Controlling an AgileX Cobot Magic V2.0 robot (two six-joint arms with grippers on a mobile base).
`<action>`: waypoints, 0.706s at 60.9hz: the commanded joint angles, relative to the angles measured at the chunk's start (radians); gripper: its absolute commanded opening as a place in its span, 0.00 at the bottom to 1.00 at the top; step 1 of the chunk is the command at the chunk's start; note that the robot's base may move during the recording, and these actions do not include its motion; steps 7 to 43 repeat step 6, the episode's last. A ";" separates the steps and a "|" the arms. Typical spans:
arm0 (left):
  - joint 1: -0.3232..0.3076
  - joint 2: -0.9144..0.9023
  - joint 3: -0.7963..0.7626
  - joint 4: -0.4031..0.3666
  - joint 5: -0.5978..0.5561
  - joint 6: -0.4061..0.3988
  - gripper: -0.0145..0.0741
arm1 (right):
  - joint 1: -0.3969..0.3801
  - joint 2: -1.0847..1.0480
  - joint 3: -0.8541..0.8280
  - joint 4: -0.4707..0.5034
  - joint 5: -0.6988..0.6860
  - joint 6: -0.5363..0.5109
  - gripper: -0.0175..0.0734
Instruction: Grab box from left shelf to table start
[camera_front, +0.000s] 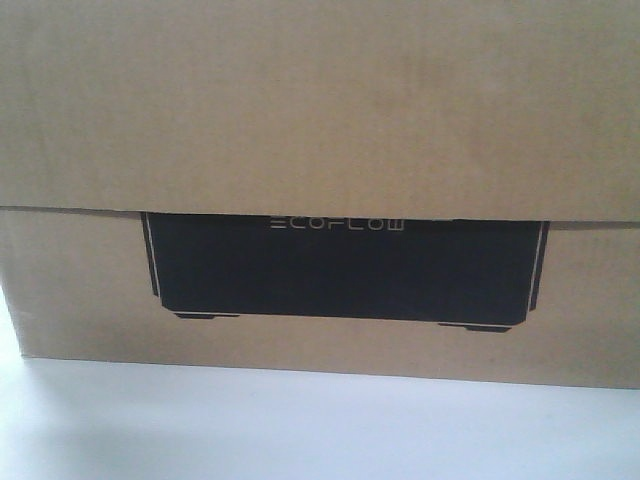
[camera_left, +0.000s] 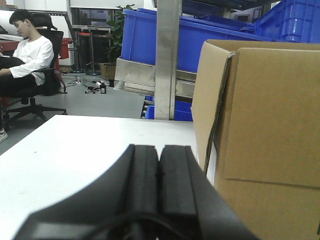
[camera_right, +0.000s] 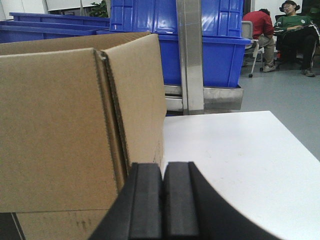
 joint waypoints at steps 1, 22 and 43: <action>-0.005 -0.014 0.029 -0.005 -0.078 -0.008 0.07 | -0.004 -0.003 0.001 0.002 -0.092 -0.001 0.21; -0.005 -0.014 0.029 -0.005 -0.078 -0.008 0.07 | -0.004 -0.003 0.001 0.002 -0.092 -0.001 0.21; -0.005 -0.014 0.029 -0.005 -0.078 -0.008 0.07 | -0.004 -0.003 0.001 0.002 -0.092 -0.001 0.21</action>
